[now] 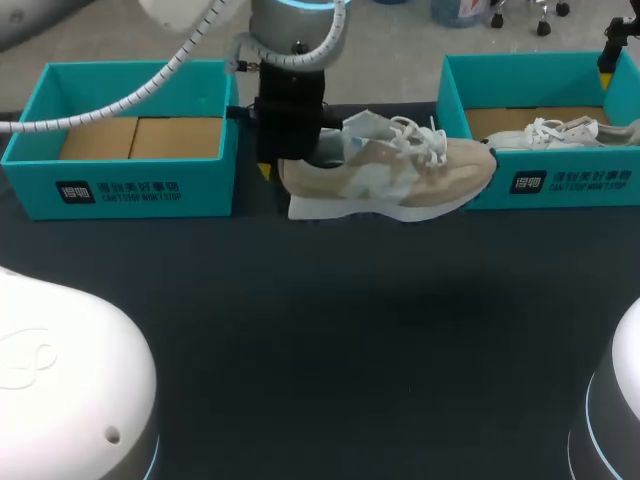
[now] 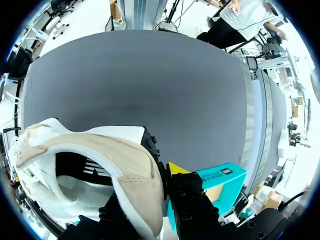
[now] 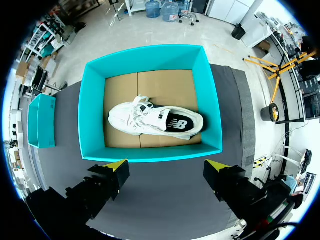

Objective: Take the shoe out of the shoebox, open the shoe tongue, remove and reinsert the insole, then place the shoe into the shoebox

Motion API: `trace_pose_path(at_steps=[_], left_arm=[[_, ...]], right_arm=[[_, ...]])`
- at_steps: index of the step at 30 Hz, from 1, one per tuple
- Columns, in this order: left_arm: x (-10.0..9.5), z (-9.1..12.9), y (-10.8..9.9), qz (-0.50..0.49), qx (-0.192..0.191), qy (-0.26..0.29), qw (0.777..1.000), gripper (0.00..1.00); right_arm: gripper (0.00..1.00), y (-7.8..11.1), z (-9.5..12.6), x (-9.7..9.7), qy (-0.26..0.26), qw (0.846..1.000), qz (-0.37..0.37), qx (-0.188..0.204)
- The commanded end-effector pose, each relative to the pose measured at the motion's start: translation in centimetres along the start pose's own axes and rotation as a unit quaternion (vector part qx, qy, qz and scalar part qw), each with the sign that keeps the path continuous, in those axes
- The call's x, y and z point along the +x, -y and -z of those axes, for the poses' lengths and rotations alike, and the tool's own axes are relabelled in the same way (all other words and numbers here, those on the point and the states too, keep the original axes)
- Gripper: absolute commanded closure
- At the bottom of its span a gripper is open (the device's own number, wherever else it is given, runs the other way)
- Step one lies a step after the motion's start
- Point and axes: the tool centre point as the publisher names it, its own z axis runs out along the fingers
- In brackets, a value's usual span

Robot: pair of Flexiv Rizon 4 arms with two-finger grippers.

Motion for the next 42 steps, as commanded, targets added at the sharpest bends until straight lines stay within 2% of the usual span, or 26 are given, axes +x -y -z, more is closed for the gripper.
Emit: trace_pose_path(at_steps=[1,12,20,23,32,42], left_arm=[[1.0,-0.9,1.3,0.006,-0.013,0.02,1.0,1.0],[1.3,-2.4,1.8,0.021,-0.008,0.011,1.0,1.0],[0.4,-6.6,2.0,0.028,-0.043,0.008,0.999,1.0],[0.4,-8.4,2.3,0.034,-0.037,0.018,0.999,1.0],[0.8,-14.3,3.8,0.045,-0.022,0.004,0.999,1.0],[0.0,-19.2,5.4,0.026,-0.004,0.003,1.0,1.0]], right_arm=[[0.0,0.0,0.0,0.0,0.0,1.0,0.0,-0.001],[0.0,0.0,0.0,0.0,0.0,1.0,0.0,-0.001],[0.0,0.0,0.0,0.0,0.0,1.0,0.0,-0.001],[0.0,0.0,0.0,0.0,0.0,1.0,0.0,-0.001],[0.0,0.0,0.0,0.0,0.0,1.0,0.0,-0.001],[0.0,0.0,0.0,0.0,0.0,1.0,0.0,-0.001]])
